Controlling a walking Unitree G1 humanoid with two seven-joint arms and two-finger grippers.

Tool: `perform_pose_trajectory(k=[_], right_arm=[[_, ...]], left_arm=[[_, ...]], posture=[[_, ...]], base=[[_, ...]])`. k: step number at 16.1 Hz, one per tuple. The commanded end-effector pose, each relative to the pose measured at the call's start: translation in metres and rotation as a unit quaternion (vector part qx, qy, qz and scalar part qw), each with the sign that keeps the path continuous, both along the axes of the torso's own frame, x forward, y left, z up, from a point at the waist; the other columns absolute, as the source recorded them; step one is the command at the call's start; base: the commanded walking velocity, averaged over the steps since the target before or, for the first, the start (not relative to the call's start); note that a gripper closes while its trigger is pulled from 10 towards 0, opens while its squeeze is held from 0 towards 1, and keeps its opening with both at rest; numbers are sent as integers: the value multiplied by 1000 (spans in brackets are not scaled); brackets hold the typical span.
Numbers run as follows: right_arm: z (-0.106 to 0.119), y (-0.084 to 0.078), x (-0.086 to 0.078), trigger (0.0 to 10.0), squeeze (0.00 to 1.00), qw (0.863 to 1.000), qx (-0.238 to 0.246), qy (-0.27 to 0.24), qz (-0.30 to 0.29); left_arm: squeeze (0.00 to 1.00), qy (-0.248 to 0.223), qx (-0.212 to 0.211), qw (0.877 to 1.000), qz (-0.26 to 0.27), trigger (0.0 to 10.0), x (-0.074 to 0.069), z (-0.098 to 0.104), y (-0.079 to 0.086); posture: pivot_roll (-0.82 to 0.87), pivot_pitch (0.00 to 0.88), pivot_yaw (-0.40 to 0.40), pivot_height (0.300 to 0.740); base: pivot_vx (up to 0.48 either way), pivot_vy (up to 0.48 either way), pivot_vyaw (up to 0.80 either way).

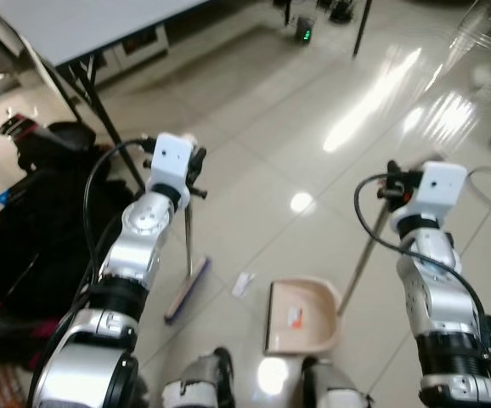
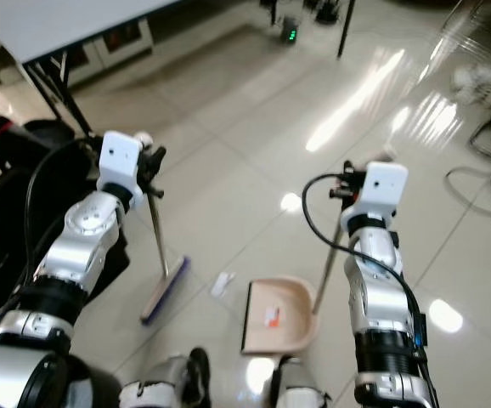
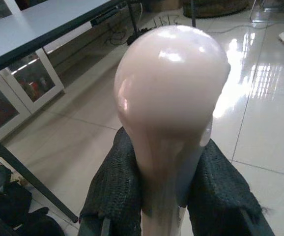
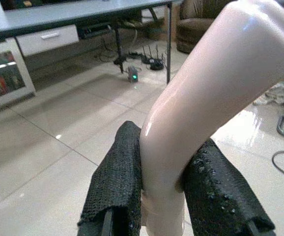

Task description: Sweep floor

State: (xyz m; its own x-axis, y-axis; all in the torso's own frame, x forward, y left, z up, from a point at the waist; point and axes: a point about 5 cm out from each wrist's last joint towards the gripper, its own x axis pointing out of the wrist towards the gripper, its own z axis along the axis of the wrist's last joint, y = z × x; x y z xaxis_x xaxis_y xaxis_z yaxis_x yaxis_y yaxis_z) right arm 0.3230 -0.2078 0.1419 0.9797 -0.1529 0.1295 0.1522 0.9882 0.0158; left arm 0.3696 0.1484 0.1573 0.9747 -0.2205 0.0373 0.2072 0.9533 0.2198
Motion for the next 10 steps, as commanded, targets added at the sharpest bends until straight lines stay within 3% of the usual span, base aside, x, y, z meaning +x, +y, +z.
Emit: perform_pose_trajectory(k=[1,3,7,10], right_arm=[[10,1,2,10000,0,999,-10,-42,-14],[8,3,4,10000,0,998,-26,-51,-17],[4,10,12,10000,0,996,-46,-71,-10],[3,25,16,10000,0,995,-48,-84,3]], left_arm=[[0,-21,9,1000,14,10000,2,7,8],[0,-26,5,1000,16,10000,3,5,8],[0,-48,1,999,-9,10000,9,11,-15],[0,-70,-20,997,-3,10000,14,18,-25]], posture=[[13,328,132,740],[21,334,152,740],[67,362,162,740],[76,365,173,740]], base=[[0,0,0],[0,0,0],[0,0,0],[0,0,0]])
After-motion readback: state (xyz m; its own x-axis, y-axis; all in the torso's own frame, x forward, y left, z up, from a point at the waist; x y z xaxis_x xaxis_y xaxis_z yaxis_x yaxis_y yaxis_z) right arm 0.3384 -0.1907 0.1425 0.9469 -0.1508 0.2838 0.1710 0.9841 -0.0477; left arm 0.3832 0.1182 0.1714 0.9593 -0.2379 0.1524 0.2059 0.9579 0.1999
